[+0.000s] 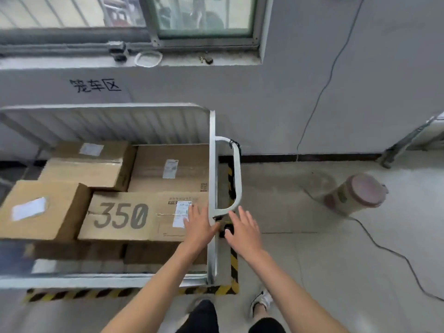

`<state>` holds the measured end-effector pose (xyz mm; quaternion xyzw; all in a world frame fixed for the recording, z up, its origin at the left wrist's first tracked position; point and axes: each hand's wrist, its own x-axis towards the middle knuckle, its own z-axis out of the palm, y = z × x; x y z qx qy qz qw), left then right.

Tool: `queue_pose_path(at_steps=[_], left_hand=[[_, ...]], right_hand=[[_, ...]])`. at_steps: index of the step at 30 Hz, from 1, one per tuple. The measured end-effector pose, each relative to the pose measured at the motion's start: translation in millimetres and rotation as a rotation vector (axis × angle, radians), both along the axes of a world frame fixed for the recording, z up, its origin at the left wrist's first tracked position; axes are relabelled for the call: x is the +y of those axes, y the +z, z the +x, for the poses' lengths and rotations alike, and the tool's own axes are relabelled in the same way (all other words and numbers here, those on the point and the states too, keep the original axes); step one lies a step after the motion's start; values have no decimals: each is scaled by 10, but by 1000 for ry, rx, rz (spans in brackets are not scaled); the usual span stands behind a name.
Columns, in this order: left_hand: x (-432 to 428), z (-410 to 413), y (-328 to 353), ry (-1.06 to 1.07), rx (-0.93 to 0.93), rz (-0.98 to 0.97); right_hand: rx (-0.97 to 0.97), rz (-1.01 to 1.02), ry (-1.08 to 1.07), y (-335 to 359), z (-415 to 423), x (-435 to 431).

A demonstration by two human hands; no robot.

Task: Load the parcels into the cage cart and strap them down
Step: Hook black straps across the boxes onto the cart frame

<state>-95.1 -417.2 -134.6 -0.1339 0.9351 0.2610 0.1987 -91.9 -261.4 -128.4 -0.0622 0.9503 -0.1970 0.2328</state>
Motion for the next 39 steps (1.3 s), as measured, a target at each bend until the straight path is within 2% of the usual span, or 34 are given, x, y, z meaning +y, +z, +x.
queue_pose_path(at_steps=[3,8,13,22,27,35,39], left_hand=[[77,152,-25,141,-25,-55],[321,432,-94,395,-88,-38],[422,646,-150,583,-122,19],[317,606,-496,678,-86,125],[418,468,-379,686,-76,174],[637,103,35,699,-51,161],[894,-37,301,795,29,304]], right_hand=[[-63,15,180,-155,-153,44],[-15,70,401,-335,-328,101],[86,67,406,-505,-465,-68],[304,14,399,-854,-733,-296],[277,-30,392,-750,-700,-216],[59,-334,388,-55,-883,1],[-17,-568,473,310,-1009,157]])
